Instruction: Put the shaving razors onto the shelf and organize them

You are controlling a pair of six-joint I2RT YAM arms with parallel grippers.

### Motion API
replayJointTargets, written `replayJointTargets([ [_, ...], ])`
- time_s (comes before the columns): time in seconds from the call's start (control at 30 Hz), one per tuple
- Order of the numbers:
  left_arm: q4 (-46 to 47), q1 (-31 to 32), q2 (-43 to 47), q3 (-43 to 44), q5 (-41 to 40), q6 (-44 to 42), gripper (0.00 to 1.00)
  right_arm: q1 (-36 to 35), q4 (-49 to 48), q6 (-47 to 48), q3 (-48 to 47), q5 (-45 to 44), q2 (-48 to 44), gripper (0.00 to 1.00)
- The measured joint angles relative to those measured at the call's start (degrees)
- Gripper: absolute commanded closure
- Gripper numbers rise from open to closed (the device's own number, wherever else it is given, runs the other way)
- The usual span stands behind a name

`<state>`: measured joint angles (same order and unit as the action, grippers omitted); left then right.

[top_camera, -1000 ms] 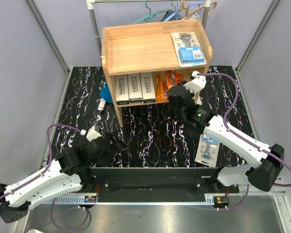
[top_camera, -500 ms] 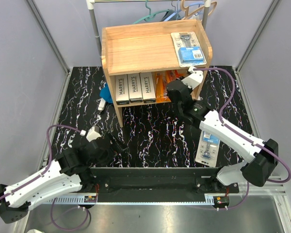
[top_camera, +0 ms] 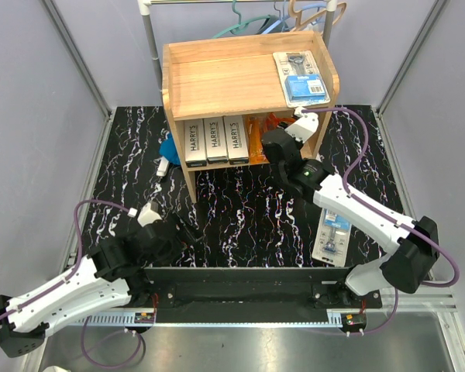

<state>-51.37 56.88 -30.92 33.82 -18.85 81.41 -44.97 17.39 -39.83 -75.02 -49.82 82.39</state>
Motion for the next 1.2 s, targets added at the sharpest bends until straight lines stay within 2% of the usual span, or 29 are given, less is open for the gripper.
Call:
replayJointTargets([
  [0.27,0.1,0.0,0.5,-0.7,0.2,0.0,0.01,0.0,0.0,0.2,0.0,0.2,-0.7,0.31],
  [0.6,0.5,0.0,0.6,-0.7,0.4,-0.2,0.01,0.0,-0.2,0.3,0.8,1.3,-7.1,0.13],
  [0.8,0.5,0.0,0.5,-0.7,0.4,-0.6,0.01,0.0,-0.2,0.4,1.1,1.9,-8.9,0.12],
  [1.07,0.5,0.0,-0.4,-0.7,0.5,-2.3,0.01,0.1,2.8,0.1,0.9,8.0,-9.5,0.12],
  [1.2,0.7,0.0,-1.4,-0.7,0.8,-2.8,0.01,0.1,4.2,-1.2,2.6,11.2,-13.6,0.1],
])
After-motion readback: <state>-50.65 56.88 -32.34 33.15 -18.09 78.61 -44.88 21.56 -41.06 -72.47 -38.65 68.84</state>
